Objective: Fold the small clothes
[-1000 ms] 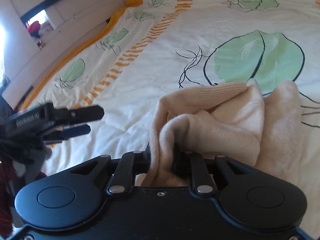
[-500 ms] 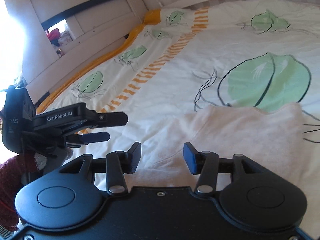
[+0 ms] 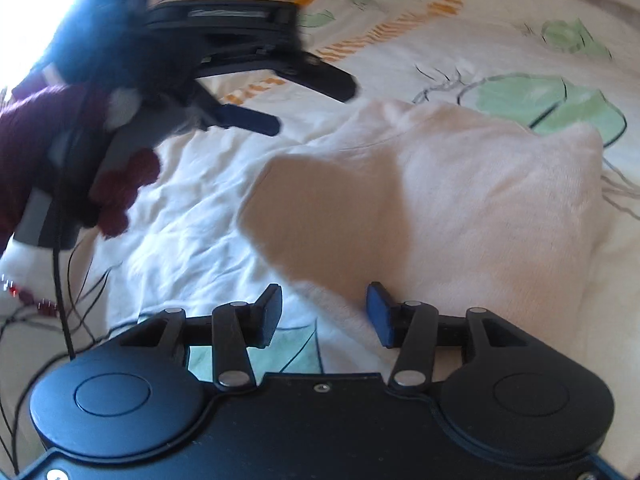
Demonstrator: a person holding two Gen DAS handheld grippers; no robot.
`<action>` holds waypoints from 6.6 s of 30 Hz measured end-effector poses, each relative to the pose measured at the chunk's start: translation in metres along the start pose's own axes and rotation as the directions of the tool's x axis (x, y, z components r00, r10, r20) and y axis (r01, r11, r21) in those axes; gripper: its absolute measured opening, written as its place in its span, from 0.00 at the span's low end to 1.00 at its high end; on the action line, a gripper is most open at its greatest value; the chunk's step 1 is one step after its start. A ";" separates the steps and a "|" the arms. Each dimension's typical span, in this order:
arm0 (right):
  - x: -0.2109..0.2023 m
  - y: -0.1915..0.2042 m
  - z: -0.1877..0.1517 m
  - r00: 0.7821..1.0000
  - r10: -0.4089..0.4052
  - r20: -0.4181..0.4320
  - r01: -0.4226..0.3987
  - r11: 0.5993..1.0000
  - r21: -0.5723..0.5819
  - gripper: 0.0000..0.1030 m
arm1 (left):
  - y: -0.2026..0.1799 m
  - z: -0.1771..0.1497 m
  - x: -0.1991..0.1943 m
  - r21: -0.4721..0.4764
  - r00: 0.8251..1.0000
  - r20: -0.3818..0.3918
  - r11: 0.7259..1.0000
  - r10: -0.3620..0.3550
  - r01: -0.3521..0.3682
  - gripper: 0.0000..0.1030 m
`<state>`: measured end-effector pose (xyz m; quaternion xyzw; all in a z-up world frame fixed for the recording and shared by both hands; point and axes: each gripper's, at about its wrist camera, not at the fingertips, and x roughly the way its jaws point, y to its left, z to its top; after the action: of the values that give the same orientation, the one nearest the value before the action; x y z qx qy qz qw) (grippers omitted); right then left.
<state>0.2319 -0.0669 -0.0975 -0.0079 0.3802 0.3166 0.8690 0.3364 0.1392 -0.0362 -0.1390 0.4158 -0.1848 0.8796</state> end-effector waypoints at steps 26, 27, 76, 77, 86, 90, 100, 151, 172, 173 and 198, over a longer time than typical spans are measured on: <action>-0.060 -0.090 0.002 0.987 -0.058 0.153 0.021 0.972 0.232 0.99 | -0.001 -0.051 -0.034 -0.053 0.999 0.022 0.998 -0.026 0.027 0.99; -0.058 -0.097 0.005 0.985 -0.058 0.161 0.016 0.967 0.254 1.00 | -0.004 -0.050 -0.035 -0.049 0.998 0.034 0.998 -0.044 0.046 0.99; -0.118 -0.179 -0.044 0.990 0.094 0.108 -0.138 0.826 0.547 0.47 | -0.132 -0.125 0.017 -0.056 0.894 -0.233 0.923 -0.383 0.380 0.30; -0.127 -0.179 -0.051 0.990 0.090 0.107 -0.135 0.824 0.550 0.47 | -0.139 -0.132 0.015 -0.050 0.890 -0.240 0.920 -0.388 0.388 0.30; -0.132 -0.206 -0.098 0.971 -0.239 0.025 0.195 0.843 0.502 0.74 | -0.147 -0.172 0.010 0.061 0.958 -0.178 0.969 -0.225 0.239 0.55; -0.134 -0.196 -0.094 0.959 -0.280 0.049 0.223 0.847 0.483 0.75 | -0.152 -0.180 -0.011 0.152 0.978 -0.150 0.975 -0.142 0.165 0.67; -0.181 -0.137 -0.099 0.947 -0.284 0.153 0.212 0.905 0.368 0.88 | -0.170 -0.165 -0.056 0.272 0.998 0.066 0.962 0.001 -0.019 0.68; -0.194 -0.086 -0.152 0.920 -0.390 0.028 0.351 0.854 0.384 1.00 | -0.144 -0.229 -0.065 0.174 0.987 0.042 0.972 0.152 -0.158 0.99; -0.210 -0.092 -0.102 0.866 -0.475 0.160 0.381 0.831 0.405 1.00 | -0.173 -0.226 -0.103 0.089 0.992 0.102 0.992 0.081 -0.090 0.99; -0.222 -0.083 -0.101 0.864 -0.469 0.182 0.373 0.840 0.394 1.00 | -0.179 -0.223 -0.110 0.089 0.990 0.125 0.993 0.072 -0.084 0.99; -0.239 -0.007 -0.132 0.855 -0.519 0.004 0.473 0.781 0.407 0.99 | -0.242 -0.232 -0.124 0.188 0.900 0.078 0.880 0.430 -0.436 0.98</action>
<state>0.0274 -0.2358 -0.0337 0.0844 0.3691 -0.0062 0.9255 0.0312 -0.0429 0.0015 0.0438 0.4006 -0.0223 0.9149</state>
